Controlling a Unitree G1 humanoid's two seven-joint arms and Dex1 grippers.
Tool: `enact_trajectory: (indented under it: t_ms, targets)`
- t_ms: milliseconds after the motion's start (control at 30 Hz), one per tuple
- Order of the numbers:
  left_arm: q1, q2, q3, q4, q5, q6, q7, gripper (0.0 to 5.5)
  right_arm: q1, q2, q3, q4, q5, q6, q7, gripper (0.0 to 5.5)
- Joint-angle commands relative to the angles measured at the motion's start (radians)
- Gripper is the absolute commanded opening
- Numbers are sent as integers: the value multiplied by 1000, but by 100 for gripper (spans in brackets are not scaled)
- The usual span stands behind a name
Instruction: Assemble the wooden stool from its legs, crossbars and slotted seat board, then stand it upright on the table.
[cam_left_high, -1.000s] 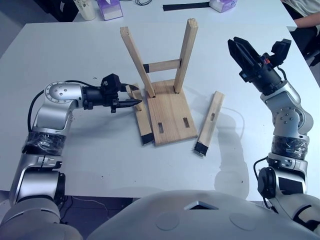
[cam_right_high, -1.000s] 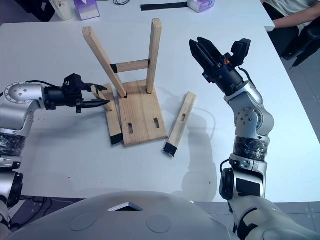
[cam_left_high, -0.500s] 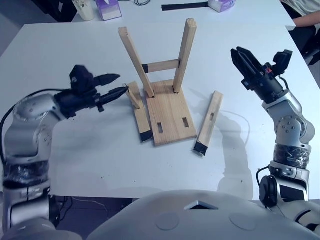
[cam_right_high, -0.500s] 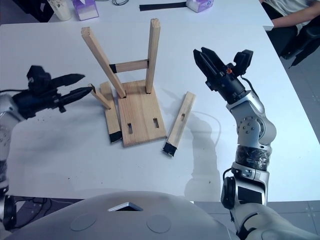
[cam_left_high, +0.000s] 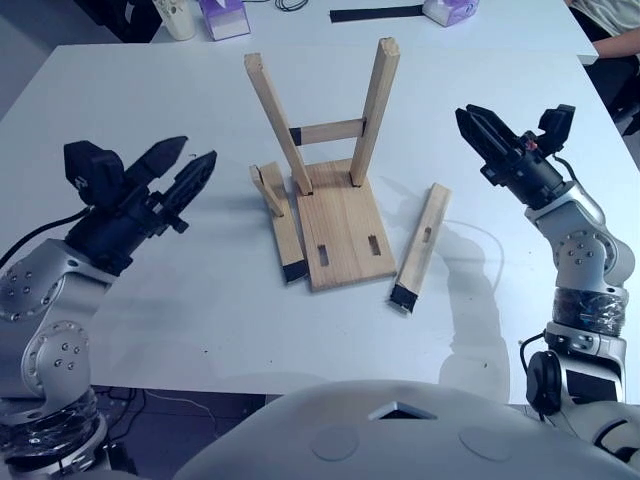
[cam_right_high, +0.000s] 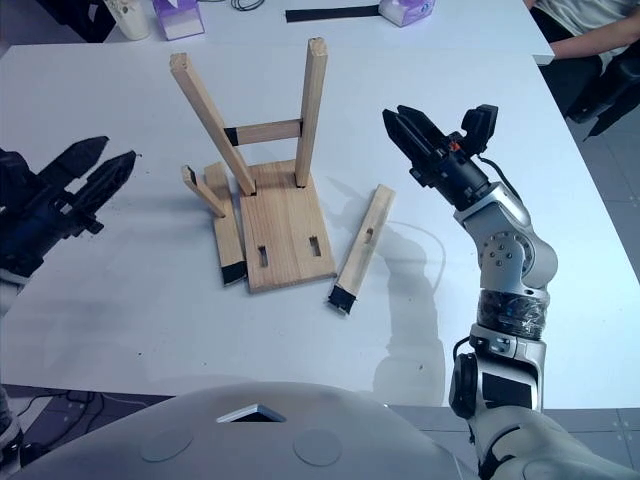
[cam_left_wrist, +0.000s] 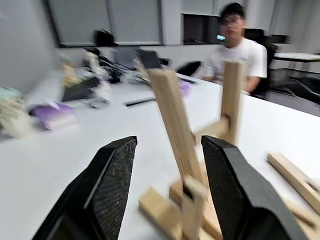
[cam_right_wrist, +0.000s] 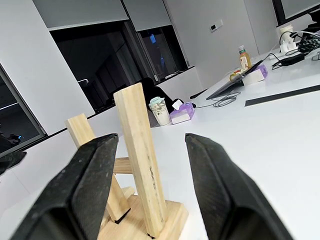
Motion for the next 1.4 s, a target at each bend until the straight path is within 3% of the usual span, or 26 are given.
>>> enact_trajectory:
  t_ms: [33, 133, 233, 367, 500, 867, 1000, 1133, 1300, 1400]
  targets:
    - [-145, -45, -29, -22, 43, -8, 190, 240, -90, -20, -9, 42, 0, 11, -4, 246]
    - [-250, -124, -55, 3, 81, 14, 384, 240, -90, -5, -40, 20, 25, 23, -52, 246]
    - [-270, -270, -173, -33, 111, 53, 563, 240, -43, 5, -46, -8, 28, 40, -84, 246]
    - [-317, -387, -394, 21, 280, 14, 656, 240, -76, 43, -19, 18, 0, 14, -106, 246]
    - [-324, -452, -502, 95, 407, -53, 675, 240, -101, 66, -4, 53, -32, -22, -106, 246]
    - [-296, -509, -484, 81, 505, -54, 698, 240, -83, 72, -1, 64, -53, -54, -102, 246]
    - [-259, -573, -468, 216, 479, 36, 711, 240, -89, 74, 10, 76, -62, -54, -100, 246]
    - [-212, -615, -465, 346, 487, -24, 671, 240, -103, 80, 9, 112, -69, -58, -106, 246]
    - [-230, -650, -414, 293, 453, -151, 662, 240, -95, 94, 13, 113, -73, -59, -99, 246]
    - [-267, -627, -368, 132, 456, -190, 705, 240, -69, 98, 11, 90, -69, -56, -100, 246]
